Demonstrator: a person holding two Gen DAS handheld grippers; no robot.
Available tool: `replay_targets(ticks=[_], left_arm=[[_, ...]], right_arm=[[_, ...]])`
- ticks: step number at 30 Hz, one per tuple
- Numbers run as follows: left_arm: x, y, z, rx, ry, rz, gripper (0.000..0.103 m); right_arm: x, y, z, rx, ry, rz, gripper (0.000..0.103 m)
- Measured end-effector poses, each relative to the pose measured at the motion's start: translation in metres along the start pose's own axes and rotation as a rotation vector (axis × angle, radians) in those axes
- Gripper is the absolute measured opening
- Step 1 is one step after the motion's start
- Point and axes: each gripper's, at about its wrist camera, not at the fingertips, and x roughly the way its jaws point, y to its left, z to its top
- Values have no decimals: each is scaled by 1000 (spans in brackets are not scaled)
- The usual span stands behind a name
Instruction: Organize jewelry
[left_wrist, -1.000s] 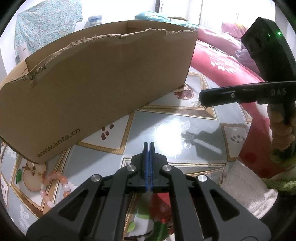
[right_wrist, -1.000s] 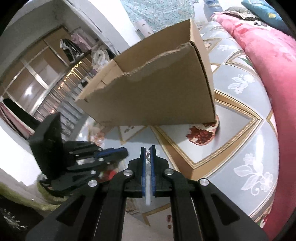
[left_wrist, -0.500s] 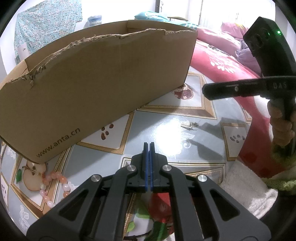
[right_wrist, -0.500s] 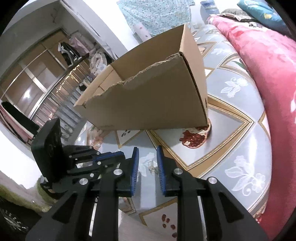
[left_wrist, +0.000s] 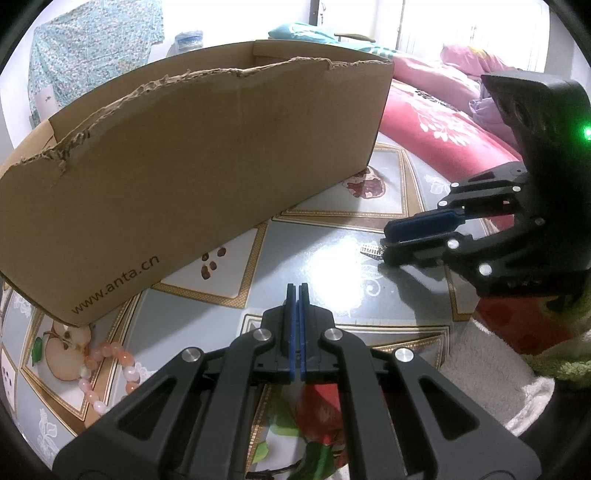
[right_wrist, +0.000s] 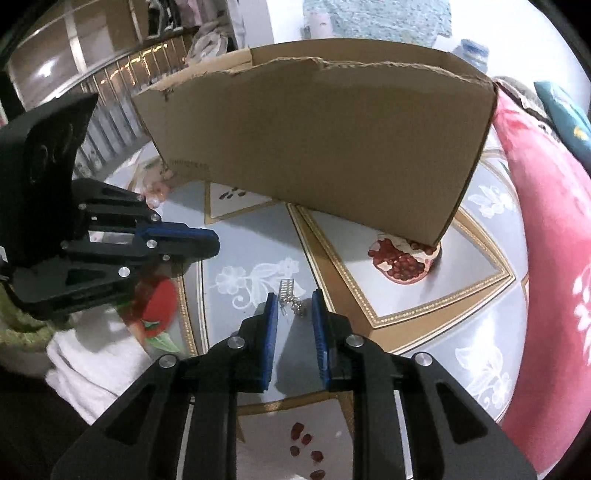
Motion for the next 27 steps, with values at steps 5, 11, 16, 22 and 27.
replay_targets(ticks=[5,11,16,22,27], left_arm=[[0,-1,1,-2,-2,-2,1],[0,-1,1,-3,-2,-1,1],[0,-1,1,-7,-4,-3,1],[-1,-1,1,-7,-5,-4,1],[-1,0,0,-4,-5,-7,1]], right_arm=[[-7,-8,1,59,-25,53,2],[-31,-17,12,135,-116,145,2],[-45,-25,17,193,-169,208,2],[-40,-18,13,168,-118,161,4],[-18,-3,5,73,-27,71,12]])
